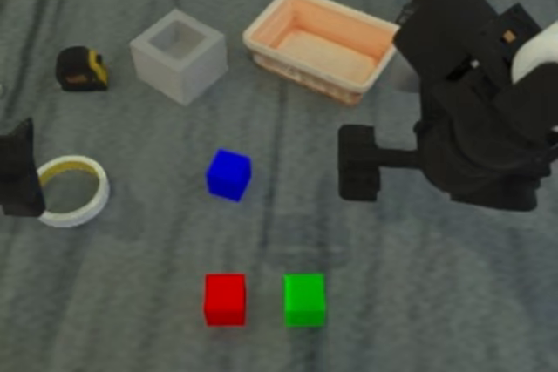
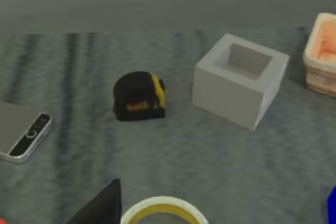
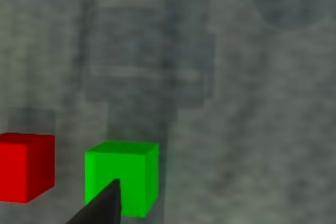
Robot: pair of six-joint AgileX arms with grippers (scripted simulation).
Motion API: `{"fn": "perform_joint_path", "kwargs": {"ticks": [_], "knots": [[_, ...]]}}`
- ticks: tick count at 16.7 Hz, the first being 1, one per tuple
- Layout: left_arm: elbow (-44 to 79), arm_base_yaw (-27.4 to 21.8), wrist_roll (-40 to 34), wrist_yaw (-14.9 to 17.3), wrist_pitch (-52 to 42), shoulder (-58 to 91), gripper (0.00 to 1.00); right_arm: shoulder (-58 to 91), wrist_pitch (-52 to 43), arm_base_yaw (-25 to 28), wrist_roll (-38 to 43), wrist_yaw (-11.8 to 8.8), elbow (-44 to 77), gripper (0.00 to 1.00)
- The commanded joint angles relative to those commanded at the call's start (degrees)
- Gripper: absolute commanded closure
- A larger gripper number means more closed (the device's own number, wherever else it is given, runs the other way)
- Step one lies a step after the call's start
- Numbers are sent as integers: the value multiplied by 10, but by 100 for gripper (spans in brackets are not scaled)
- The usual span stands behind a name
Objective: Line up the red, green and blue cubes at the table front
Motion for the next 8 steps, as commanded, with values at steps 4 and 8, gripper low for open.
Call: {"fn": "perform_joint_path", "kwargs": {"ticks": [4, 8], "knots": [[212, -50, -13, 0, -135, 272, 0, -206, 108, -91, -95, 3, -169, 0], [423, -103, -26, 2, -276, 550, 0, -427, 227, -187, -192, -1, -347, 0]]}}
